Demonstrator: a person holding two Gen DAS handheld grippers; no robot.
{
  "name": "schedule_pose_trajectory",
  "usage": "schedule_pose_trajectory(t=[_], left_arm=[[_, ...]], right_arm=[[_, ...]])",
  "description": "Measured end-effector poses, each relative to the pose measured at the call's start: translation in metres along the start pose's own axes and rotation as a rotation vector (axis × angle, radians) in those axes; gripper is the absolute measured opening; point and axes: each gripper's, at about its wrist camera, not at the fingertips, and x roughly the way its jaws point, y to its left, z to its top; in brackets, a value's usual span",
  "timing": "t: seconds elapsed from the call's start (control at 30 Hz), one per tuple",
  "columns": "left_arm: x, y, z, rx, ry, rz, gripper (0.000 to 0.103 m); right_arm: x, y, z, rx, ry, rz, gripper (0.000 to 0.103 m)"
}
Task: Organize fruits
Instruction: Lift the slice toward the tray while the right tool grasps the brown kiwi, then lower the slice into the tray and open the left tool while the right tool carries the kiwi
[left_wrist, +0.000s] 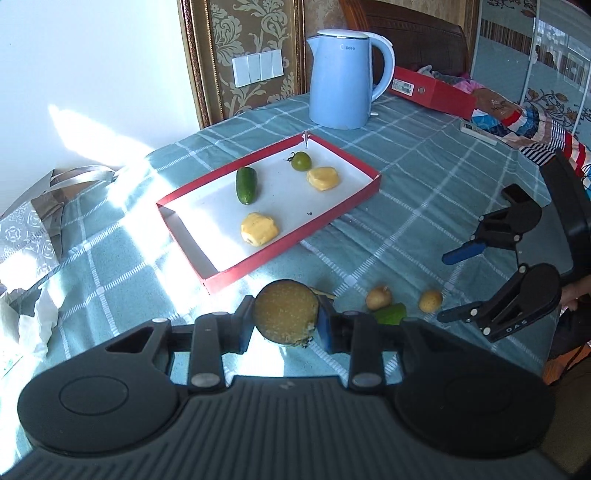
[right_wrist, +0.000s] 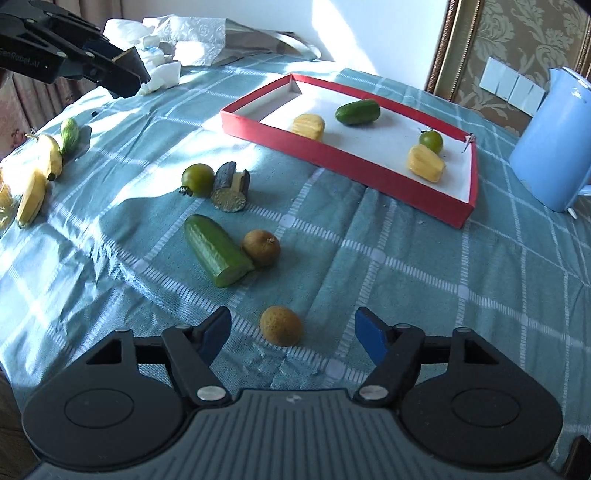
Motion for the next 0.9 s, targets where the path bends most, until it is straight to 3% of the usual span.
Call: schedule_pose_trajectory(t=[0.1,0.27,0.4,0.57,0.9], left_arm=[[-0.003,-0.01,-0.007,-0.002,0.009,0.009,0.031],[-0.003,-0.018,-0.013,-0.016,0.029,0.023,0.031],[-0.002,-0.021,-0.014,-0.025,0.037,0.038,0.031],[0.001,-0.025,-0.01,-0.023,0.034,0.046,0.031],[0.018,-0.015,0.014,-0.053,-0.008,0.053,0.031]], right_arm=[[0.012,0.001,0.0,-0.035,0.023,0.011,0.044],[0.021,-0.002,0.0,-0.063,0.049,0.033,0.041],[0.022,0.002,0.001,-0.11,0.052,0.041,0.027],[0.019,0.013,0.0,-0.18,0.036,0.018,0.026],[-0.011,0.002,0.005,-0.121,-0.021,-0.008,0.026]])
